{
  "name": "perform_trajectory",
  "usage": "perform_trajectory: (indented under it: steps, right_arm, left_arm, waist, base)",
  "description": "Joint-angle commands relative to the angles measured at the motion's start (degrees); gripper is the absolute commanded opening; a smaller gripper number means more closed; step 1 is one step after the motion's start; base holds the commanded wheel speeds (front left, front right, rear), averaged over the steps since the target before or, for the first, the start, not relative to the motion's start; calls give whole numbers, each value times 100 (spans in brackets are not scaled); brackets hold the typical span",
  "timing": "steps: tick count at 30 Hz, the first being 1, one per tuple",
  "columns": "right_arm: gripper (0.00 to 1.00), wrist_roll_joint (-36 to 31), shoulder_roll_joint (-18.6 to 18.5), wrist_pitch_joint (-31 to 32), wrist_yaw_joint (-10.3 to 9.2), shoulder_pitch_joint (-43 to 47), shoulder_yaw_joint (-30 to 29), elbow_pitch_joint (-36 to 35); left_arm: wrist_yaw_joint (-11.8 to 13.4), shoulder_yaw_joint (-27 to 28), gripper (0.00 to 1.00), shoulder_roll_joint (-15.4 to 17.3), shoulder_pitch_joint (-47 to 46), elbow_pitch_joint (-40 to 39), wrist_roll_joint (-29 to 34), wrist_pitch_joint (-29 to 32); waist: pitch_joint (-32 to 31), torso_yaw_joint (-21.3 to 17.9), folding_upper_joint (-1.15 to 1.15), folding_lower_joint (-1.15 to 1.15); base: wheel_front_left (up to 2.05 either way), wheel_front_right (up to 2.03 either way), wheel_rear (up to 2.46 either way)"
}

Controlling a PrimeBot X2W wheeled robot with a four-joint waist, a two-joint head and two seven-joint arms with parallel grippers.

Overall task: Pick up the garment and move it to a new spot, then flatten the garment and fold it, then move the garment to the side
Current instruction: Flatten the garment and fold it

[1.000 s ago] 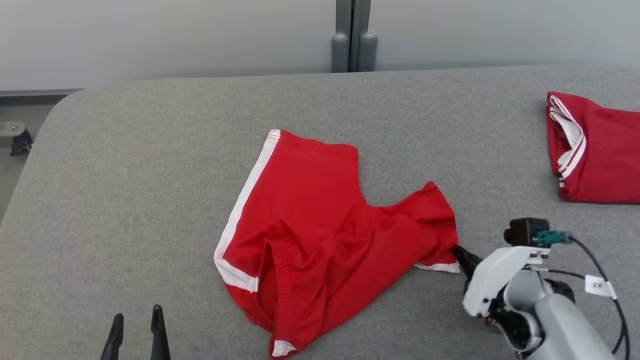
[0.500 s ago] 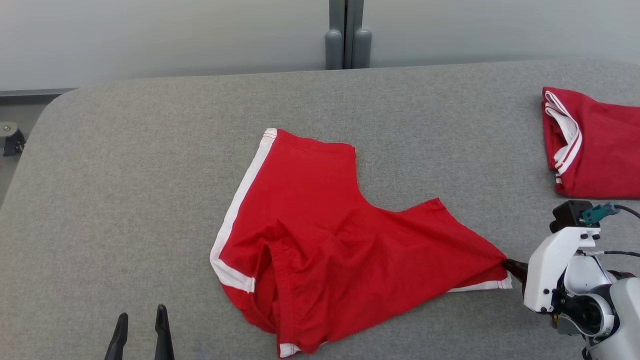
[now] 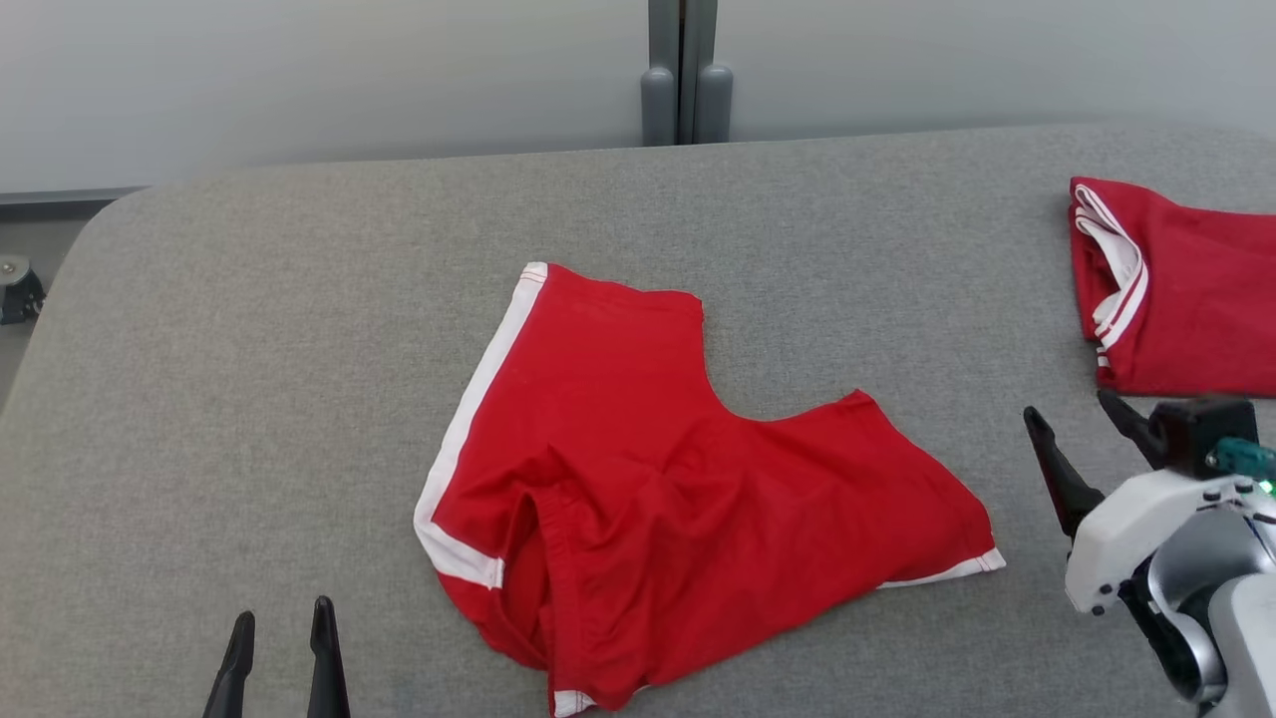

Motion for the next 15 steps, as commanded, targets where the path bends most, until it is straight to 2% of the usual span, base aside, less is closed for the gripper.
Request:
perform_trajectory:
  steps: [1,8,12,15]
  right_arm:
    - [100,-171,80,-406,-9,132,-40,-24]
    - [100,-1190,644,-2410,-10,648,-28,200]
    - [100,-1693,1169,-2709,-10,877,-292,189]
    - [100,-1854,1498,-2714,-10,1118,-565,-154]
  left_arm:
    - [-20,22,100,7,2,-39,66,2]
    - [-20,96,100,7,-35,-80,158,1]
    - [-20,66,100,7,-25,-56,206,1]
    - [-20,58,100,7,5,-29,239,1]
  waist:
    - [-36,-28,0,0]
    - [-138,-48,0,0]
    - [-202,-17,0,0]
    - [-253,12,0,0]
  base:
    - [0,0,0]
    - [0,0,0]
    - [0,0,0]
    - [0,0,0]
